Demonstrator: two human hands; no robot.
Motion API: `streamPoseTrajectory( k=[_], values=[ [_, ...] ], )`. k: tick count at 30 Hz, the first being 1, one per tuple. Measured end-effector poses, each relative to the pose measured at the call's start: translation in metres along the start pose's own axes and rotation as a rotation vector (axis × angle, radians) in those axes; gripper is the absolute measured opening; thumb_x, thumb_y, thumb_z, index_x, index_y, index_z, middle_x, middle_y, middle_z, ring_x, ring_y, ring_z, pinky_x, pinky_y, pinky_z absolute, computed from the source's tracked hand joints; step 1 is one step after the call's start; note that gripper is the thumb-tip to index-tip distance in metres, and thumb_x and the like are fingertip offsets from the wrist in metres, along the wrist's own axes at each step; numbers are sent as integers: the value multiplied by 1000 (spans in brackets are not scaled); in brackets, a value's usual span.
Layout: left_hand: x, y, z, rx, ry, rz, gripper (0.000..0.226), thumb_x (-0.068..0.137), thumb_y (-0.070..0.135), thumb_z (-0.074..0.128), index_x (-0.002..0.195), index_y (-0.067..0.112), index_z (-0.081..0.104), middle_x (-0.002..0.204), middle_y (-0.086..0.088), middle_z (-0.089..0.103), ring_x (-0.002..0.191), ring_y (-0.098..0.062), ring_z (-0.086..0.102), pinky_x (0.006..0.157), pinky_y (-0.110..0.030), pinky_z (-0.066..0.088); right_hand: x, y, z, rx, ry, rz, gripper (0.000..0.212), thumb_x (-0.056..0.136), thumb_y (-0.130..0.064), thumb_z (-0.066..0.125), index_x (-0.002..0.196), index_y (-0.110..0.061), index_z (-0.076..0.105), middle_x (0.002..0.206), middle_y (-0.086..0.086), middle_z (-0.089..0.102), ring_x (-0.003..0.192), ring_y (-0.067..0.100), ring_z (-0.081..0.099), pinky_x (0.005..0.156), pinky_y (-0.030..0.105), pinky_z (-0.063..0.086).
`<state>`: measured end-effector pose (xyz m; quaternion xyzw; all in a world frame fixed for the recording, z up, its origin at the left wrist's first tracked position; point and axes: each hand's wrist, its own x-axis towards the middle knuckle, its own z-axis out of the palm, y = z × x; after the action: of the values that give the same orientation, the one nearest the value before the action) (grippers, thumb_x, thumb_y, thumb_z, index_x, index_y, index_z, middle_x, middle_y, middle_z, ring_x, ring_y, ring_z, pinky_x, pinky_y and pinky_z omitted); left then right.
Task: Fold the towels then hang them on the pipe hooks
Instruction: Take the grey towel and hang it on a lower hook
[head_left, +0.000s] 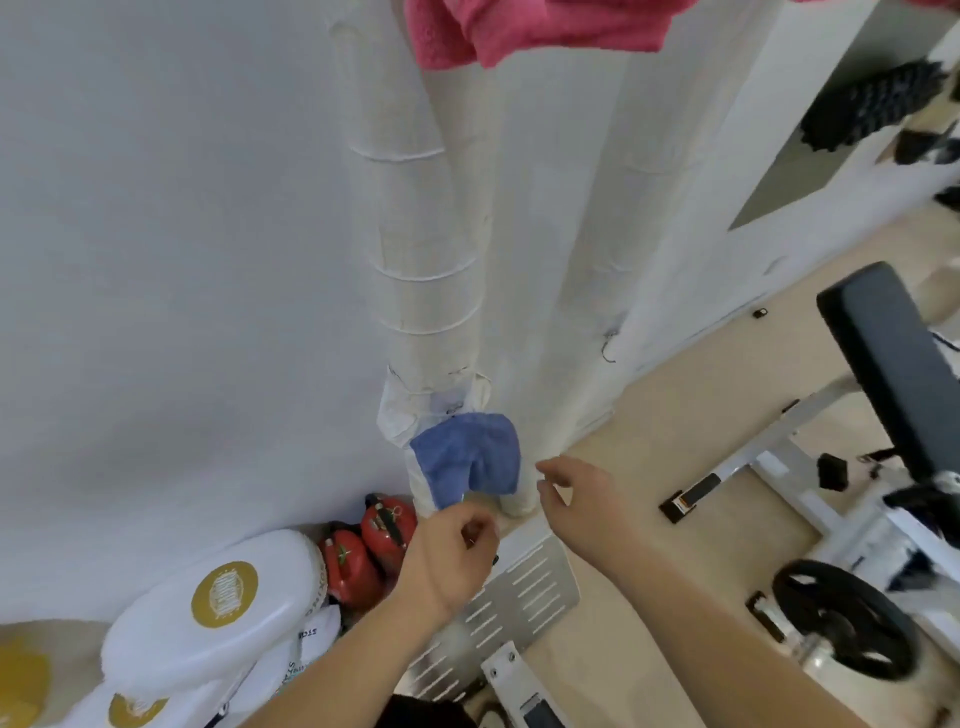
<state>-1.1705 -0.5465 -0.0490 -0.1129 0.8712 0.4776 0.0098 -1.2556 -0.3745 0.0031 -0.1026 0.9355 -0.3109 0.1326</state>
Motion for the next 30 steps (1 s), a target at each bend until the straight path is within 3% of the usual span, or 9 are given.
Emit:
streamPoseTrajectory(
  k=[4, 10, 14, 17, 20, 22, 24, 27, 30],
  values=[
    [-25, 7, 11, 1, -191, -12, 10, 91, 20, 67, 86, 21, 75, 77, 6, 74, 73, -4, 65, 72, -15, 49, -66, 30, 14, 51, 81, 241, 28, 97, -22, 62, 123, -19, 73, 109, 0, 75, 98, 17, 68, 88, 23, 48],
    [-90, 14, 50, 10, -580, 1, 21, 95, 26, 64, 75, 34, 69, 73, 12, 71, 73, -5, 67, 73, -27, 54, -198, 75, 44, 175, 164, 601, 26, 98, -31, 58, 120, -29, 72, 86, -19, 65, 83, 8, 65, 82, 28, 54],
    [-140, 26, 85, 81, -762, 60, 17, 96, 29, 64, 82, 38, 66, 85, 15, 71, 86, -6, 68, 86, -32, 57, -283, 94, 53, 275, 223, 753, 26, 99, -30, 57, 121, -25, 70, 84, -15, 67, 73, 6, 65, 73, 26, 55],
    [-186, 35, 121, 177, -897, 151, 10, 94, 31, 63, 87, 38, 66, 90, 15, 72, 87, -3, 67, 87, -32, 57, -353, 116, 54, 313, 306, 842, 28, 100, -30, 54, 124, -27, 68, 90, -13, 70, 79, 5, 67, 77, 27, 57],
    [-236, 44, 163, 264, -1007, 177, 7, 94, 34, 61, 91, 38, 67, 93, 15, 71, 88, -2, 65, 87, -30, 55, -425, 148, 62, 336, 389, 947, 22, 99, -28, 53, 114, -28, 69, 85, -11, 70, 80, 5, 66, 75, 26, 56],
    [-274, 46, 192, 308, -1083, 194, 9, 96, 34, 59, 94, 36, 68, 94, 13, 71, 87, -3, 64, 81, -26, 54, -474, 170, 72, 327, 446, 1018, 20, 99, -29, 53, 109, -26, 70, 95, -6, 74, 90, 12, 68, 87, 33, 59],
    [-314, 46, 219, 354, -1154, 202, 11, 98, 31, 58, 98, 32, 70, 96, 11, 71, 86, -3, 63, 77, -19, 51, -521, 192, 81, 311, 505, 1097, 21, 101, -27, 53, 112, -27, 71, 110, -7, 73, 103, 10, 66, 95, 23, 50],
    [-364, 41, 249, 429, -1252, 187, 13, 97, 34, 61, 108, 34, 68, 103, 11, 70, 95, -5, 64, 91, -25, 54, -585, 224, 97, 278, 539, 1232, 33, 99, -18, 54, 130, -19, 65, 133, 1, 62, 119, 22, 61, 98, 27, 45],
    [-394, 40, 266, 490, -1313, 171, 20, 98, 37, 60, 118, 35, 63, 109, 10, 70, 100, -7, 65, 91, -23, 53, -626, 245, 114, 408, 494, 1331, 43, 98, -21, 54, 141, -19, 55, 142, 9, 52, 119, 28, 60, 100, 36, 49]
  ],
)
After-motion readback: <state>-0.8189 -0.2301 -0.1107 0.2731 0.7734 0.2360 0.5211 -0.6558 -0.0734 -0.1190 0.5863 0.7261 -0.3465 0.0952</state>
